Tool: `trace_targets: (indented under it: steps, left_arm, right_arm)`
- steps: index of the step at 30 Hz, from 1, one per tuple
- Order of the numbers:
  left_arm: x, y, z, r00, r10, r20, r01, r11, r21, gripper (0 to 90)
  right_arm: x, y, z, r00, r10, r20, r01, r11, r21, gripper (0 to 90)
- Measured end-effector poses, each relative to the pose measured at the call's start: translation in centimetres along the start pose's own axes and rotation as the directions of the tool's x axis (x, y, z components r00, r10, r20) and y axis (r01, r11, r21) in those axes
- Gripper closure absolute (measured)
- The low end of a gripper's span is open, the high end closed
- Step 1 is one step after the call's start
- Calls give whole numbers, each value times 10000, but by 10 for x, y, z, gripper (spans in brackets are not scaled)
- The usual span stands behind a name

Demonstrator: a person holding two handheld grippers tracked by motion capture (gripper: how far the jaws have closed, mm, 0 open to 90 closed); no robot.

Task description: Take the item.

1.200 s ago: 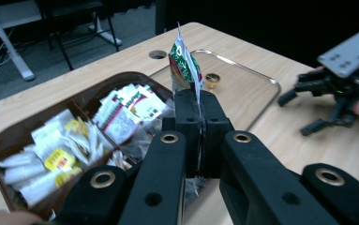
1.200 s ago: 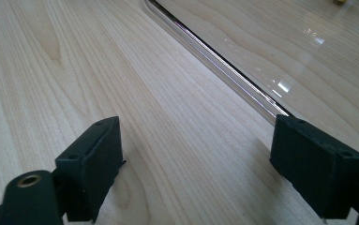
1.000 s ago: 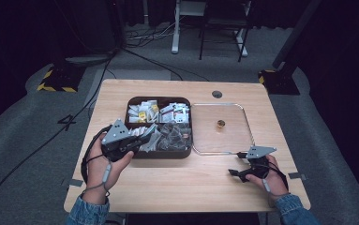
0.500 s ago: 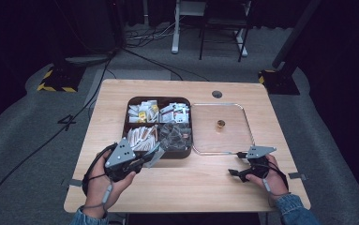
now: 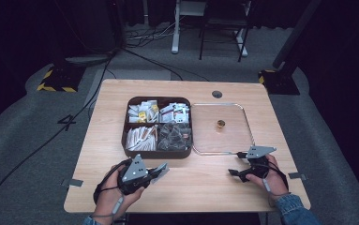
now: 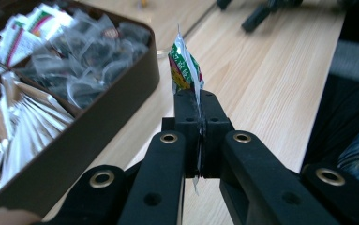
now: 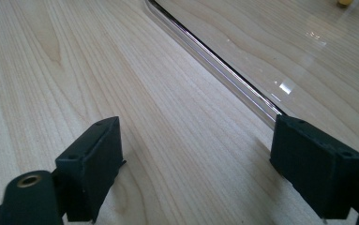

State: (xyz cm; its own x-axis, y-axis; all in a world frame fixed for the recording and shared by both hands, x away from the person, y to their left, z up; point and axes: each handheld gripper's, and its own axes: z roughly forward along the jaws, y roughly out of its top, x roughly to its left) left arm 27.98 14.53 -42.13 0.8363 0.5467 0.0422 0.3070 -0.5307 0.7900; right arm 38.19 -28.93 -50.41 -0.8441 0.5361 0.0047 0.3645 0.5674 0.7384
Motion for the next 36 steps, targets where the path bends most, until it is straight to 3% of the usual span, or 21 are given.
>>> trace_targets:
  steps: [4,9,15,22,27,30,36]
  left_arm:
    - [-4,-4,11,9993,252,266,-259,9994,245,888]
    - [-9,-6,21,9972,707,230,-721,9950,693,888]
    - [-12,-9,27,9965,721,432,-757,9931,895,887]
    - [-19,-11,33,9915,670,1115,-807,9891,1233,881]
    - [-21,-14,37,9808,214,1937,-486,9894,1366,842]
    - [-23,-14,39,9696,-54,2446,-302,9895,1416,777]
    - [-25,-14,44,9455,-544,3209,163,9926,1203,523]
  right_arm:
    - [0,0,0,10000,1,-2,-1,10000,1,170]
    - [0,0,0,10000,-1,0,1,10000,-1,170]
    - [0,0,0,10000,1,-1,-1,10000,0,170]
    - [0,0,0,10000,1,0,-1,10000,2,170]
    - [0,0,0,10000,1,-1,-1,10000,1,170]
    - [0,0,0,10000,0,-1,0,10000,0,170]
    - [0,0,0,10000,-1,0,1,10000,1,170]
